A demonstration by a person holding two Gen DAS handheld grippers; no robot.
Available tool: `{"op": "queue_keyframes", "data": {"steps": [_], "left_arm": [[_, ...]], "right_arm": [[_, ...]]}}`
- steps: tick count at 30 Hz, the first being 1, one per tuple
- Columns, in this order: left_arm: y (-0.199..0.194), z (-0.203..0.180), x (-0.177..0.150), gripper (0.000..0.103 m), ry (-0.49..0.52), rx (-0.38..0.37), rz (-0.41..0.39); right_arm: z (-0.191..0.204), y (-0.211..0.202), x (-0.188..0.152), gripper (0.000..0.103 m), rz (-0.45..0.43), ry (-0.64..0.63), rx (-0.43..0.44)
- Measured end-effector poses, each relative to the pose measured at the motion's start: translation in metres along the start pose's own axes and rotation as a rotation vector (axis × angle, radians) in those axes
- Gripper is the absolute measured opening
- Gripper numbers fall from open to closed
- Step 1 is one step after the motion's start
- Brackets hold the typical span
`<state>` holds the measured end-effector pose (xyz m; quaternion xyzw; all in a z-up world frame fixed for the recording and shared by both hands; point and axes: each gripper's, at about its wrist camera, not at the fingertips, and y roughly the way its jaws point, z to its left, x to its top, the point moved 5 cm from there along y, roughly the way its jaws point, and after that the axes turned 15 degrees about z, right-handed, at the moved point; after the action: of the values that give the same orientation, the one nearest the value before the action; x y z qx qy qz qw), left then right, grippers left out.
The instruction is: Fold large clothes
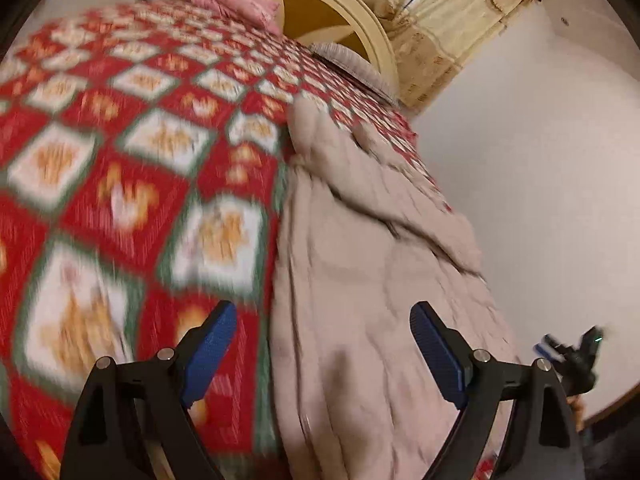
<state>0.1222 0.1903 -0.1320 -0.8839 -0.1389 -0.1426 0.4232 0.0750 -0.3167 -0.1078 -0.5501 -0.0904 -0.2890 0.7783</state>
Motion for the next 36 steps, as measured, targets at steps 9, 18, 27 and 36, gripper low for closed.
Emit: {"op": "queue_keyframes", "data": {"steps": [9, 18, 27, 36], "left_arm": [[0.011, -0.012, -0.054, 0.088, -0.015, -0.068, 0.053], [0.004, -0.013, -0.085, 0.088, 0.039, -0.058, 0.038], [0.006, -0.019, -0.111, 0.088, 0.079, -0.147, 0.095], [0.013, -0.018, -0.122, 0.041, 0.008, -0.303, 0.118]], "right_arm": [[-0.026, 0.015, -0.071, 0.087, 0.092, 0.053, 0.028], [-0.002, 0.045, -0.103, 0.088, 0.138, -0.082, -0.044], [0.013, 0.044, -0.121, 0.039, 0.140, -0.107, -0.001], [0.004, 0.046, -0.123, 0.034, 0.116, -0.015, 0.077]]}}
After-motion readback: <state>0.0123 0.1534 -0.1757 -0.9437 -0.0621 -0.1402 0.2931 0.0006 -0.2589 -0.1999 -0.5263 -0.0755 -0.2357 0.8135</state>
